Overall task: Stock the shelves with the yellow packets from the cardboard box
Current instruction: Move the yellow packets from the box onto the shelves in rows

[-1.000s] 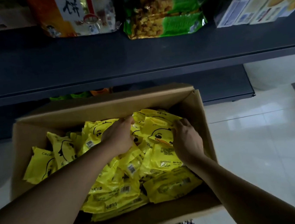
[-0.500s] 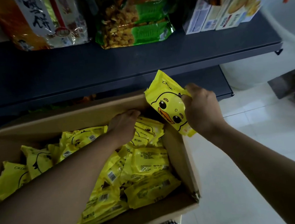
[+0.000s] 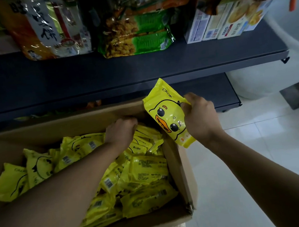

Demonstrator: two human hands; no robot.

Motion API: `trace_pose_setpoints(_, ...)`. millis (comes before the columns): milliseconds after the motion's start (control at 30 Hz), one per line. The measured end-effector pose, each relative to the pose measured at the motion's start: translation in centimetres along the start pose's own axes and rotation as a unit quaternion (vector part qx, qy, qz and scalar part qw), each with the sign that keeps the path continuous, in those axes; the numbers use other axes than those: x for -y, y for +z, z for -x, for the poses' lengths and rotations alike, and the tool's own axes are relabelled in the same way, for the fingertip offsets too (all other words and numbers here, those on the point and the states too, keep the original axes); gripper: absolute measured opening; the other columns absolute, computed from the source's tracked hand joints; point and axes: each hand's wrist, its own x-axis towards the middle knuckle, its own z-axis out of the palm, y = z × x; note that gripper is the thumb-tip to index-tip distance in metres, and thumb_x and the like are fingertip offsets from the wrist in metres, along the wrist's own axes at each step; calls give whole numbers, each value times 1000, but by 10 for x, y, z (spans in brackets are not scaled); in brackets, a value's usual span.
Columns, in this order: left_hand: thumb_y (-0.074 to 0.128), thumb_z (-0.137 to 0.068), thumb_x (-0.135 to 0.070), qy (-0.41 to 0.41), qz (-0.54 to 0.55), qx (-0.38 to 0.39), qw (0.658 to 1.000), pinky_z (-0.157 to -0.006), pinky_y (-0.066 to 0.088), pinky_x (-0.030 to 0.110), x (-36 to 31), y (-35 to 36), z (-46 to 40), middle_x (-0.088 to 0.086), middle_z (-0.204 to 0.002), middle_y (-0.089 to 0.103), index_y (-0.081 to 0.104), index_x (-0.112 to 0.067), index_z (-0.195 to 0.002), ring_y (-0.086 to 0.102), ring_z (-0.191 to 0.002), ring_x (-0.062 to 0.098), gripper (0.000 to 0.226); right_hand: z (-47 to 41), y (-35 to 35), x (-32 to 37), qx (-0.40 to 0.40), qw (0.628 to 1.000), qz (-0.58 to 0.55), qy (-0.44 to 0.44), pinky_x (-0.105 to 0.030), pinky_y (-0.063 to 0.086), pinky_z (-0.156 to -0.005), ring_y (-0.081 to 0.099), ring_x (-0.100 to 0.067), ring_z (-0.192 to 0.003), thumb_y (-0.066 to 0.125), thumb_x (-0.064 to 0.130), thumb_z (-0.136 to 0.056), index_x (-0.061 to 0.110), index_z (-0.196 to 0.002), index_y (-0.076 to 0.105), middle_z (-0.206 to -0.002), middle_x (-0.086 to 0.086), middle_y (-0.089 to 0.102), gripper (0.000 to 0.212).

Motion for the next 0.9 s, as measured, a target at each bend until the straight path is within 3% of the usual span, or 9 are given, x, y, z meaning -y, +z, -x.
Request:
trace_pose_setpoints(167,52,-96,-20,-12,28,-8,1000,-67,45,29,-5,-45,33,4,-82,65,65,-18,-96,64,-82,24,13,7,-21,8,0,1000,1,-13,-30,31,-58,45,-33,-65,41,13,-96,14,-80,41,-71,-11,49,16)
trace_pose_setpoints(333,49,-97,-18,-56,46,-55,996,-65,40,28,-19,-111,77,6,-98,68,64,-17,-112,57,-76,20,21,15,-79,34,-11,999,4,-39,-31,26,-57,39,-34,-65,41,11,-94,19,-66,31,-63,-9,40,31)
trace_pose_setpoints(433,48,-97,-20,-69,53,-89,992,-72,50,35,-33,-158,102,4,-103,68,62,-20,-111,63,-93,24,20,23,-126,59,-29,996,8,-82,-33,28,-57,41,-32,-64,42,11,-95,14,-73,35,-67,-10,45,23)
trace_pose_setpoints(567,45,-98,-21,-83,49,-125,987,-71,52,39,-60,-227,132,6,-97,67,59,-22,-109,62,-83,26,18,33,-191,97,-51,990,6,-131,-33,32,-57,45,-33,-66,42,10,-96,11,-79,40,-69,-10,49,17)
trace_pose_setpoints(733,44,-99,-19,-66,45,-191,978,-69,47,36,-94,-314,165,7,-100,64,59,-18,-115,56,-79,23,22,48,-269,145,-70,980,14,-186,-31,28,-55,41,-28,-59,42,10,-95,22,-62,28,-57,0,39,39)
trace_pose_setpoints(800,44,-99,-18,-52,45,-208,976,-69,47,35,-105,-347,176,4,-96,62,60,-19,-108,56,-81,21,19,52,-296,161,-82,975,9,-205,-32,29,-51,43,-26,-56,44,10,-95,20,-65,32,-58,-1,42,34)
trace_pose_setpoints(900,45,-97,-18,-25,59,-232,970,-72,52,40,-119,-394,188,-1,-88,62,52,-31,-82,60,-81,19,21,57,-334,185,-101,970,11,-220,-32,31,-51,46,-29,-59,45,11,-95,20,-67,35,-60,-3,44,31)
